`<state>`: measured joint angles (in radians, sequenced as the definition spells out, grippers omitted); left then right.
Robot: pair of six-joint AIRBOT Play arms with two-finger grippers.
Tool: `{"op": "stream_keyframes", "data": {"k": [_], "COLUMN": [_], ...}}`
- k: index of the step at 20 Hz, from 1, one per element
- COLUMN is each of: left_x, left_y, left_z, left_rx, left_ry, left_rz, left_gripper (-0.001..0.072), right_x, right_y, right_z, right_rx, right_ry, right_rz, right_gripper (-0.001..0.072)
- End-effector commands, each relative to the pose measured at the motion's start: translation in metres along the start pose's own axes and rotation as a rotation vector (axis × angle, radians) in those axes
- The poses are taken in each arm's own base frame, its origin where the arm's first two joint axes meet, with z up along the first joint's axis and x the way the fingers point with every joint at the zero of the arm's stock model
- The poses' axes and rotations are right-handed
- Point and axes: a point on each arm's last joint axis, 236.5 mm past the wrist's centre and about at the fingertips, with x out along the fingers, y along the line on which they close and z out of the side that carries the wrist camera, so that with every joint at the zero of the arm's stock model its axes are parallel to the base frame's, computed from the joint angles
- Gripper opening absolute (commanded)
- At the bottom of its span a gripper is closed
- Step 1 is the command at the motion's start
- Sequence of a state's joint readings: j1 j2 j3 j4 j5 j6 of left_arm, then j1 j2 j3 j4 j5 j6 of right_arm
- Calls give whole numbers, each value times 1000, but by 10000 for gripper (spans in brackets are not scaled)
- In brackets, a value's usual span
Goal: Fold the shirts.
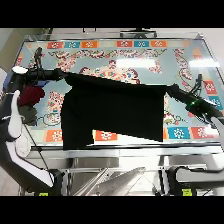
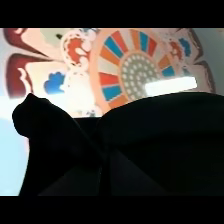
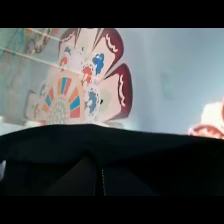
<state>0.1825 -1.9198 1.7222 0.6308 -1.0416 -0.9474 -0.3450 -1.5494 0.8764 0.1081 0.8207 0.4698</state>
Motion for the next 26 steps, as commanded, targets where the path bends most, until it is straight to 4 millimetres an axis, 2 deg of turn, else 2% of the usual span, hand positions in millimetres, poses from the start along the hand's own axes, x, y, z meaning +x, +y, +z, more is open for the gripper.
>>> {"op": "stream_keyframes", "data": {"k": [1, 4, 7, 12, 13, 14, 16, 18, 20, 23, 26], "left_x": [28, 29, 25, 21, 16, 7, -26, -76, -132, -220, -313], "left_y": [37, 39, 32, 25, 17, 3, -46, -105, -164, -265, -366], "left_z": [8, 21, 28, 19, 18, 22, 40, 61, 69, 53, 13], "left_rx": [-26, -10, 12, 13, 6, -8, 44, 134, 236, 447, 686], "left_ry": [-9, -29, -36, 8, 18, 11, -45, -113, -156, -181, -241], "left_rz": [31, 26, 17, -15, -47, -103, -277, -425, -527, -664, -797], "left_gripper": [20, 20, 20, 20, 20, 20, 19, 19, 18, 18, 18], "right_x": [43, 56, 51, 39, 36, 31, 17, -5, -36, -95, -181], "right_y": [-16, -16, -17, -21, -17, -6, 26, 73, 127, 219, 326], "right_z": [19, 36, 43, 19, 15, 9, 6, 17, 35, 50, 39], "right_rx": [61, 88, 79, 74, 70, 70, 69, 38, -52, -286, -562], "right_ry": [-1, 1, -4, 120, 143, 172, 206, 193, 139, 57, -71], "right_rz": [111, 162, 168, 176, 196, 249, 372, 513, 631, 711, 773], "right_gripper": [18, 18, 18, 18, 18, 18, 18, 18, 18, 18, 18]}}
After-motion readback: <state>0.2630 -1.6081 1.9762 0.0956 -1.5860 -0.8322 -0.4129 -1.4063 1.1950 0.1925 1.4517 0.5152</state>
